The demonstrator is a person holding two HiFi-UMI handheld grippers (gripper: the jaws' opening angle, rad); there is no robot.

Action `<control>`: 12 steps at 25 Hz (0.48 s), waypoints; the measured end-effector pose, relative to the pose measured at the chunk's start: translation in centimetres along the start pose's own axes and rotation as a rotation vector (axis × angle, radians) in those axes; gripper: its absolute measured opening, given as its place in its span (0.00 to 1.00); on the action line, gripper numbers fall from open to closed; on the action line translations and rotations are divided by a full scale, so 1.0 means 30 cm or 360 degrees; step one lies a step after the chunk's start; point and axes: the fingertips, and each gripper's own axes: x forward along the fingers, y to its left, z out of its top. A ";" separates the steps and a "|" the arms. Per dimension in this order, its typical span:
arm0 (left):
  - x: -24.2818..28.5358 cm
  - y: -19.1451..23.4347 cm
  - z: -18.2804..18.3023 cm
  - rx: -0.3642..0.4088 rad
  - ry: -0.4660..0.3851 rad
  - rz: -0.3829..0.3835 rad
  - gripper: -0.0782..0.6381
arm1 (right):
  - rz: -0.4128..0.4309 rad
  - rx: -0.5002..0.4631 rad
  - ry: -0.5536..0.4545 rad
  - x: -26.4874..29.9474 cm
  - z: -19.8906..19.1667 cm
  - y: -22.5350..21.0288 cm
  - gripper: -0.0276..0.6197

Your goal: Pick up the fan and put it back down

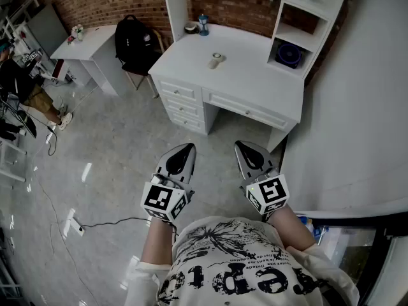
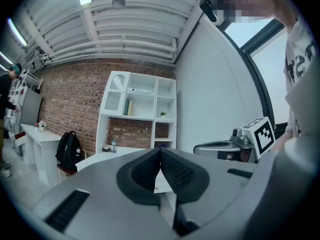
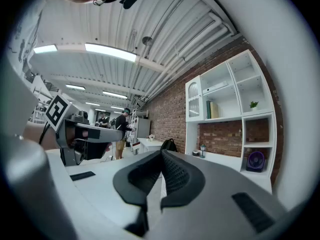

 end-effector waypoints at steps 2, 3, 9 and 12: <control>-0.014 0.017 0.000 -0.0003 0.0003 -0.0003 0.13 | -0.0014 0.0002 0.0004 0.009 0.002 0.012 0.06; -0.021 0.026 0.000 -0.0002 0.0004 -0.0004 0.13 | -0.0021 0.0002 0.0005 0.014 0.004 0.018 0.06; -0.069 0.081 0.006 -0.0005 -0.0005 -0.0025 0.13 | -0.0067 -0.0014 0.0015 0.047 0.020 0.069 0.06; -0.099 0.108 0.003 -0.0016 -0.0010 -0.0043 0.13 | -0.0082 -0.0017 0.0025 0.064 0.021 0.110 0.06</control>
